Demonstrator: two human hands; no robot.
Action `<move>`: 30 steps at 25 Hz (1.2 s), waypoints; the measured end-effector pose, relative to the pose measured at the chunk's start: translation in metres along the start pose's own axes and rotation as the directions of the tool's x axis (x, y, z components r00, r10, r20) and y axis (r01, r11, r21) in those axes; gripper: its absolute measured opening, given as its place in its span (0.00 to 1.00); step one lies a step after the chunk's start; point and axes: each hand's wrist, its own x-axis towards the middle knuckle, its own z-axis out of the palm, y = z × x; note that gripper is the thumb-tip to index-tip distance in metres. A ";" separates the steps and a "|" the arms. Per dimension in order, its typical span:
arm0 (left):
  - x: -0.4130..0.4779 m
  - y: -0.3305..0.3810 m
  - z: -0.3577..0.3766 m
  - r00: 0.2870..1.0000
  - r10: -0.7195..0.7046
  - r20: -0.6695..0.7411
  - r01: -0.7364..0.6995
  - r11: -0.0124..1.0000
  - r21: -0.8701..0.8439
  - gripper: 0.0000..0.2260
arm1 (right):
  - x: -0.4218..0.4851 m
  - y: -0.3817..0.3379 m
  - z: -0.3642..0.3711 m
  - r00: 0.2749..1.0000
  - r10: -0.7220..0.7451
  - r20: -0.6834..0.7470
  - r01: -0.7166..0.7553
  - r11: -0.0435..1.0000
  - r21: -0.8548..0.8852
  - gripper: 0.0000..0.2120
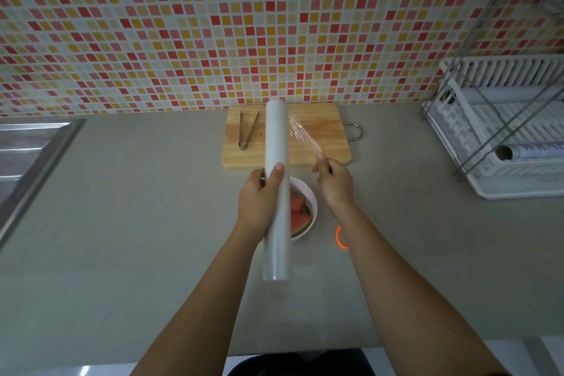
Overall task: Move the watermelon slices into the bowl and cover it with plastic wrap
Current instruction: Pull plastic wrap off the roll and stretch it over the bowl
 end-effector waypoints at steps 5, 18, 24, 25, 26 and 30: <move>-0.004 -0.001 0.003 0.931 -0.338 0.138 0.365 0.875 -0.320 0.18 | 0.000 0.025 -0.001 0.993 0.111 0.033 -0.114 0.991 0.073 0.18; 0.003 -0.018 -0.022 0.963 -0.267 0.028 0.267 0.963 -0.027 0.18 | -0.007 0.046 0.017 0.973 0.207 0.102 -0.220 0.967 0.130 0.19; 0.000 -0.020 -0.031 0.990 -0.139 -0.021 0.140 0.972 0.189 0.22 | -0.008 0.051 0.018 0.948 0.287 0.135 -0.307 0.937 0.165 0.20; 0.003 -0.020 -0.036 0.987 -0.161 -0.028 0.163 0.973 0.161 0.19 | -0.007 0.051 0.016 0.948 0.290 0.128 -0.308 0.939 0.153 0.20; 0.006 -0.021 -0.041 0.980 -0.197 -0.014 0.197 0.975 0.105 0.18 | -0.006 0.051 0.015 0.950 0.286 0.122 -0.302 0.943 0.137 0.20; 0.007 -0.026 -0.053 0.941 -0.328 0.081 0.335 0.939 -0.082 0.20 | -0.006 0.052 0.016 0.950 0.277 0.146 -0.297 0.943 0.148 0.20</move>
